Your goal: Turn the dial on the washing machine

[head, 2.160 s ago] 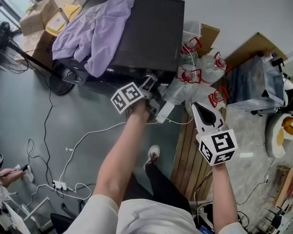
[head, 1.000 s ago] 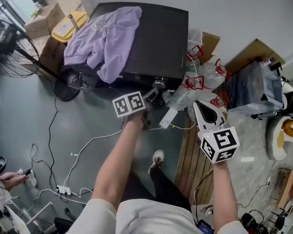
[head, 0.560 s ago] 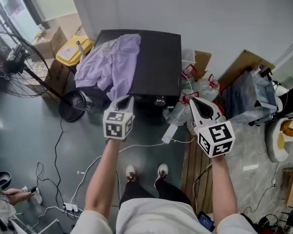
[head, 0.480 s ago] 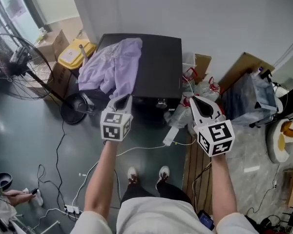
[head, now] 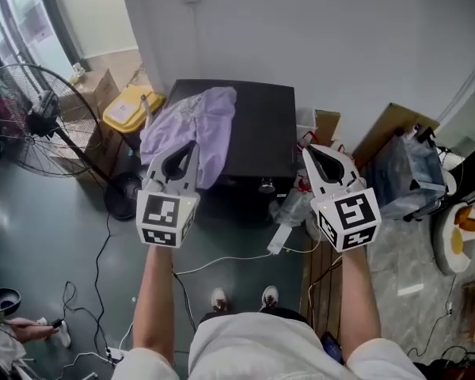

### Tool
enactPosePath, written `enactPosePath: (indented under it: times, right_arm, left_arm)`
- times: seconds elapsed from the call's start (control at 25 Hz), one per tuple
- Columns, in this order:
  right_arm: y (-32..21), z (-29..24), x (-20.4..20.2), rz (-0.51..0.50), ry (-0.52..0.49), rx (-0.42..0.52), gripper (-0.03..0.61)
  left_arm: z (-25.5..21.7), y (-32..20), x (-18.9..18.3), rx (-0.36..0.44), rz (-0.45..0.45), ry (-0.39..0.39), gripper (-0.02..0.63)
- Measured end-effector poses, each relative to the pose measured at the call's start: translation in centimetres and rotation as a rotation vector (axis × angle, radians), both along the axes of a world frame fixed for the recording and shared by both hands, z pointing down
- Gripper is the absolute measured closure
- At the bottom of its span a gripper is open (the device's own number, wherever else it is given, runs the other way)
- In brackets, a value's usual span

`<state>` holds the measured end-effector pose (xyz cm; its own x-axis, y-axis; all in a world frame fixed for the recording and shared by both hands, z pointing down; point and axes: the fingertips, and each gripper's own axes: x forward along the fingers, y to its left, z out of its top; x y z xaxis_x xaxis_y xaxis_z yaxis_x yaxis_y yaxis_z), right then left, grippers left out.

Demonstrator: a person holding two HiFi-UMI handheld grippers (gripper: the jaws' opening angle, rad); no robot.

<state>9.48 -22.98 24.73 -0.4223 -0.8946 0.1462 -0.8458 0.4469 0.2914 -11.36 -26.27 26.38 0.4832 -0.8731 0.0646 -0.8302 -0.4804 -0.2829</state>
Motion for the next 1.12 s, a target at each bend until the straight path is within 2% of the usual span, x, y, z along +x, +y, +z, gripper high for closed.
enactPosePath:
  times: [0.2, 0.44, 1.12]
  right_arm:
    - [0.9, -3.0, -0.6, -0.007, -0.010, 0.056, 0.565]
    - [2.2, -5.6, -1.8, -0.023, 0.008, 0.101, 0.566]
    - [2.7, -5.7, -1.5, -0.002, 0.011, 0.104, 0.566]
  left_arm:
    - [-5.0, 1.9, 0.4, 0.112, 0.036, -0.025, 0.600]
    - [-8.3, 3.8, 0.5, 0.185, 0.051, -0.011, 0.600]
    - [-8.7, 4.4, 0.5, 0.194, 0.063, -0.041, 0.600]
